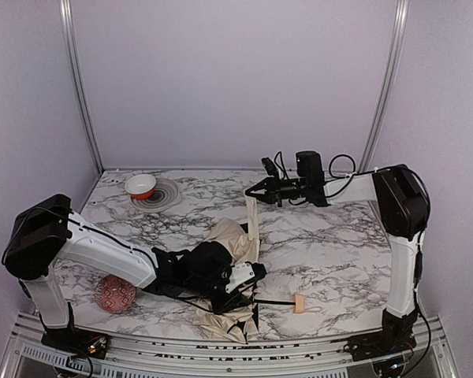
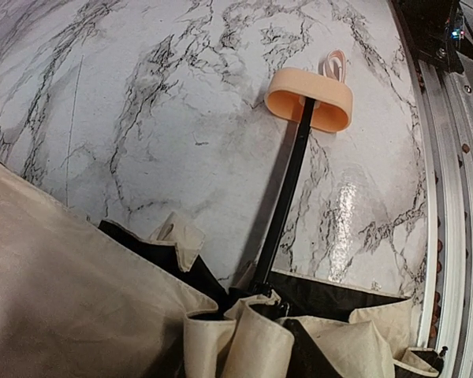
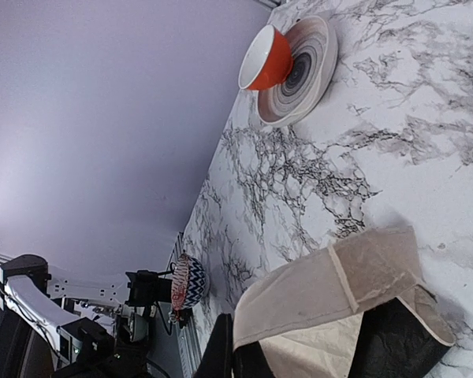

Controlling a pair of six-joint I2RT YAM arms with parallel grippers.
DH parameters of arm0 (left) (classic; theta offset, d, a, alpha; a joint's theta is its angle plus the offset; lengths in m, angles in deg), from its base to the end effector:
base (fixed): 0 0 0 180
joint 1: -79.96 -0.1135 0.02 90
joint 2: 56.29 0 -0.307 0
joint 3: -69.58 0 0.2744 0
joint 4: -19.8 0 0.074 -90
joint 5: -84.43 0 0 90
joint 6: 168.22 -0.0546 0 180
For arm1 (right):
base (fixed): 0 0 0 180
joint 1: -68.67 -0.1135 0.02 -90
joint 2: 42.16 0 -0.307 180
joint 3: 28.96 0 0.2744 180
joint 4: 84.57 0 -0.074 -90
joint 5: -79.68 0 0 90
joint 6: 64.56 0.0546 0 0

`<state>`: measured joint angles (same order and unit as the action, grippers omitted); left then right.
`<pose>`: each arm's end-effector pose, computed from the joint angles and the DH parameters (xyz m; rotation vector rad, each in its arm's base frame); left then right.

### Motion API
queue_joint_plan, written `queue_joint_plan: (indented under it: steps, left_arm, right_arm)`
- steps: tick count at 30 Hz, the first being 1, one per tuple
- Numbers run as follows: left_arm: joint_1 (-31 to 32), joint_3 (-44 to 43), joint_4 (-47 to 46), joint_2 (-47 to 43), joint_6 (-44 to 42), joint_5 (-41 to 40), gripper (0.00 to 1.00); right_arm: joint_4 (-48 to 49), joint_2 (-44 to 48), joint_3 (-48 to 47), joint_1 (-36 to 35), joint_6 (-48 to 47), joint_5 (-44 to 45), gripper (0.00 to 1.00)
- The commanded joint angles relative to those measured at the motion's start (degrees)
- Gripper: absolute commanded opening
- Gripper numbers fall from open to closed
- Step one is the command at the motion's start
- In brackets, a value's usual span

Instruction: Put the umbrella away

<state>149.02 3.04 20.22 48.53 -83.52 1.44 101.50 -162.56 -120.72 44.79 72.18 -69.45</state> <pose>0.1417 -0.3890 0.1601 1.4717 1.8263 -0.7165 0.4477 0.2495 0.2076 -0.3580 2.1851 1.7573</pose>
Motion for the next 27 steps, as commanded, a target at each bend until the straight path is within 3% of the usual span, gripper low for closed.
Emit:
queue_joint_plan:
  steps: [1,5,11,18,23,27]
  left_arm:
    - [1.0,2.4,5.5,0.3,1.2,0.9,0.35]
    - [0.9,4.2,2.5,-1.5,2.5,0.3,0.38]
    - [-0.6,5.1,-1.2,-8.3,5.0,-1.5,0.7]
    - [-5.3,8.6,-8.0,-26.6,8.1,0.8,0.96]
    - [-6.7,10.6,-12.6,-35.4,8.7,1.3,0.99]
    - [-6.7,8.7,-14.0,-33.6,6.1,-1.2,0.98]
  right_arm:
    - [5.1,4.1,-2.3,0.4,-0.7,-1.1,0.0]
    - [7.8,9.7,0.1,0.3,-3.1,-0.7,0.0]
    - [-4.3,18.4,1.1,-2.6,-17.5,4.2,0.0]
    - [-9.9,29.5,6.3,-9.8,-30.8,9.2,0.0]
    - [-8.9,37.4,11.9,-15.4,-38.0,13.4,0.0]
    - [-6.1,41.9,14.5,-19.4,-39.5,16.4,0.0]
